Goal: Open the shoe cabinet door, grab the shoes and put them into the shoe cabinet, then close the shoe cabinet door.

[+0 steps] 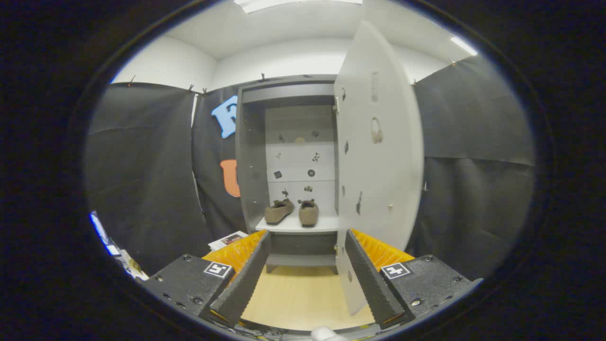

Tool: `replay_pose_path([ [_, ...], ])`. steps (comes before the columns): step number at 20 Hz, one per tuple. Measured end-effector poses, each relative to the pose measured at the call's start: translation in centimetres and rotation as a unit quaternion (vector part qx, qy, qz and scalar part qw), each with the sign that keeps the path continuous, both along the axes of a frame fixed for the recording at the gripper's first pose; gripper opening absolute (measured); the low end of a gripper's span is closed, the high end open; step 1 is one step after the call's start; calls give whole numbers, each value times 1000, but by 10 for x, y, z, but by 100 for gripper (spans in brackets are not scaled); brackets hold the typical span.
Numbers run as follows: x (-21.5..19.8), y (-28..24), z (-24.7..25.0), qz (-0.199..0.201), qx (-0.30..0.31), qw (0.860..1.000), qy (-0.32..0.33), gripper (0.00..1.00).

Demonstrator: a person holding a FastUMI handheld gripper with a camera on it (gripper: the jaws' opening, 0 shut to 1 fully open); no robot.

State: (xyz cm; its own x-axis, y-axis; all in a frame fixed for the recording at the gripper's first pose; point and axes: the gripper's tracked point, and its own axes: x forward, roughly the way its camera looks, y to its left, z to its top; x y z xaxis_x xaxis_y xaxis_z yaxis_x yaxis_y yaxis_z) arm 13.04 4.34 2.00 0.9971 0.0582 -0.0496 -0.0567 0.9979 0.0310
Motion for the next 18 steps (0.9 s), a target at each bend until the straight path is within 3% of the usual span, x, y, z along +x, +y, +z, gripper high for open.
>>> replay_pose_path([
  [3, -24, -54, 4, -35, -7, 999, -8, 99],
  [7, -25, -128, 3, -75, 1, 997, -12, 100],
  [12, 5, -196, -4, -67, 2, 998, -1, 100],
  [18, 61, -198, -6, 15, 17, 1000, 2, 100],
])
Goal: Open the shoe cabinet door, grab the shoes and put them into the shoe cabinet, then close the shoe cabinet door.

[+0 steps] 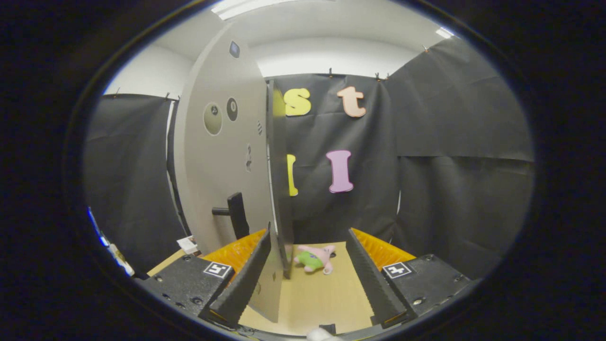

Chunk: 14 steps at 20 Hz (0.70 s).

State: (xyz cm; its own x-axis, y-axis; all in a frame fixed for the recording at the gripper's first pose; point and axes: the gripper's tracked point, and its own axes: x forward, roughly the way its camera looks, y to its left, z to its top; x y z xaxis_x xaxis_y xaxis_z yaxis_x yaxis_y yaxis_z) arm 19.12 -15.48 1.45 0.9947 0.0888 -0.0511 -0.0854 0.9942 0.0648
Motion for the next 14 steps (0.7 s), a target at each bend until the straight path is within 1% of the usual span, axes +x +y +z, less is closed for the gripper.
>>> replay_pose_path([
  [3, 16, 17, 1, 51, -6, 999, 0, 100],
  [5, 21, 18, 7, 67, -28, 997, -13, 99],
  [7, 21, 26, 5, 81, -31, 996, -13, 99],
  [10, 19, 35, 6, 89, -39, 995, -12, 95],
  [14, 12, 69, 2, 102, -32, 994, -4, 95],
])
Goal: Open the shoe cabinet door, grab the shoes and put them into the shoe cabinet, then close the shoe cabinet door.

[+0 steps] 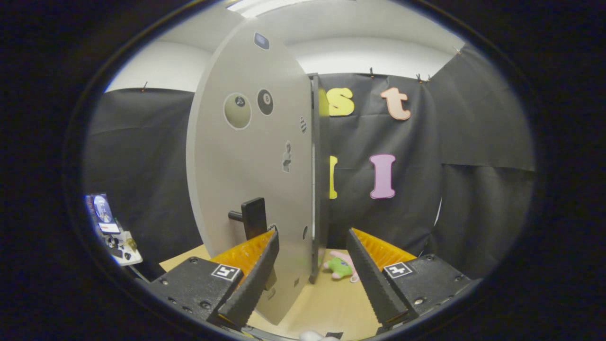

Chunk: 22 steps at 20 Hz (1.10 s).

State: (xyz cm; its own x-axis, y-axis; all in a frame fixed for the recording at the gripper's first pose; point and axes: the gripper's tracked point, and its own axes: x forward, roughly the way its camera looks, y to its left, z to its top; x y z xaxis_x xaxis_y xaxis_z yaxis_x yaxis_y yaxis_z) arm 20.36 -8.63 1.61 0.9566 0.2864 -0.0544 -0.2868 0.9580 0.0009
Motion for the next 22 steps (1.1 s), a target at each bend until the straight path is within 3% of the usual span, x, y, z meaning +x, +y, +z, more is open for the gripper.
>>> replay_pose_path([
  [7, -2, 58, -4, -8, 1, 1000, 10, 95],
  [13, 3, 100, -5, -39, -5, 999, 6, 95],
  [22, 33, 170, -9, -43, -28, 999, 8, 95],
])
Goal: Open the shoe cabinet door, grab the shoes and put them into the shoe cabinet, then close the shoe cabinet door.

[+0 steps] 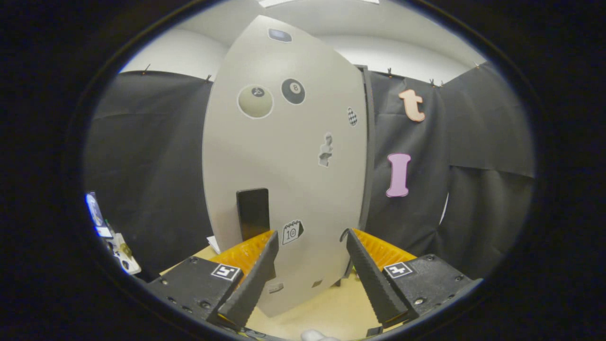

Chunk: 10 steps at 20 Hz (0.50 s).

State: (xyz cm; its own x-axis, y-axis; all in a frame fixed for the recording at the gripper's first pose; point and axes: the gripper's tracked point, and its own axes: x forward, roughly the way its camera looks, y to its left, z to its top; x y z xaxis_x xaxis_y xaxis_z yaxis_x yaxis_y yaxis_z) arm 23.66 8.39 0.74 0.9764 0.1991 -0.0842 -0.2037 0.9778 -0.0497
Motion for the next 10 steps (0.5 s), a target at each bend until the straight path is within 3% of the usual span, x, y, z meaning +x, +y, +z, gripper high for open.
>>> replay_pose_path([
  [4, 15, 29, -2, -4, 8, 1000, 5, 100],
  [10, -2, 34, 8, -16, 26, 1000, -4, 100],
])
